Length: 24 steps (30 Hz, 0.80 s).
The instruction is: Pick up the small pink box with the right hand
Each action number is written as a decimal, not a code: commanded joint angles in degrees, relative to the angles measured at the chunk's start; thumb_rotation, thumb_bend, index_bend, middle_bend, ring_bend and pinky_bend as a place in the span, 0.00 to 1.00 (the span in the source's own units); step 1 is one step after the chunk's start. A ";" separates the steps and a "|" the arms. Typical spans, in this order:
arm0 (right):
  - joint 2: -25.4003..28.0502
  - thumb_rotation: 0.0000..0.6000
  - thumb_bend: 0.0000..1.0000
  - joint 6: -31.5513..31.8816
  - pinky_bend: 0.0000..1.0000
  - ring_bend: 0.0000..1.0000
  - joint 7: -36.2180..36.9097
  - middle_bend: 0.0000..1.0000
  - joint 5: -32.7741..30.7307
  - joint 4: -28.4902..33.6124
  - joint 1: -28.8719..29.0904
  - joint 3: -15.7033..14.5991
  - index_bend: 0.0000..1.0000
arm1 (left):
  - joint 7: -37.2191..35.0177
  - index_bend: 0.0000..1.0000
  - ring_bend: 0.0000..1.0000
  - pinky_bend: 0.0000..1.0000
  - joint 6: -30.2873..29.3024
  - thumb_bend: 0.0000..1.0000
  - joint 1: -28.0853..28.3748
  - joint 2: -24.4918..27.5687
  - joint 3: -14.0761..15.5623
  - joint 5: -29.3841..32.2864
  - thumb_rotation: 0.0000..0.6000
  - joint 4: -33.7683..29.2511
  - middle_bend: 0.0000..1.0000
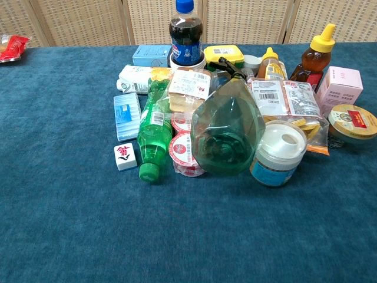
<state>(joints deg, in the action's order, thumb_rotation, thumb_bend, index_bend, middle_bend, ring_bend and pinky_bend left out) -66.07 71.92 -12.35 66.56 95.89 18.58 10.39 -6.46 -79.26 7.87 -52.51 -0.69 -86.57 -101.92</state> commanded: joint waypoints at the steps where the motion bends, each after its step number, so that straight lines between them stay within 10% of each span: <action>1: -0.05 0.47 0.05 -0.06 0.02 0.00 -0.13 0.18 -0.04 -0.10 0.02 -0.03 0.00 | 0.17 0.18 0.00 0.00 0.10 0.34 0.06 0.00 0.05 -0.08 1.00 0.02 0.03; 24: 0.46 0.48 0.05 -5.66 0.02 0.00 5.44 0.12 0.83 0.15 3.47 2.07 0.00 | 1.51 0.20 0.00 0.00 1.19 0.35 -1.12 -1.08 2.36 -0.03 1.00 1.86 0.03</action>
<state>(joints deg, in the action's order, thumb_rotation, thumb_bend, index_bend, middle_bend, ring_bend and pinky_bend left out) -65.55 67.00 -7.09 67.39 96.01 21.38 12.11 -5.22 -77.87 6.93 -53.47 1.60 -86.68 -100.22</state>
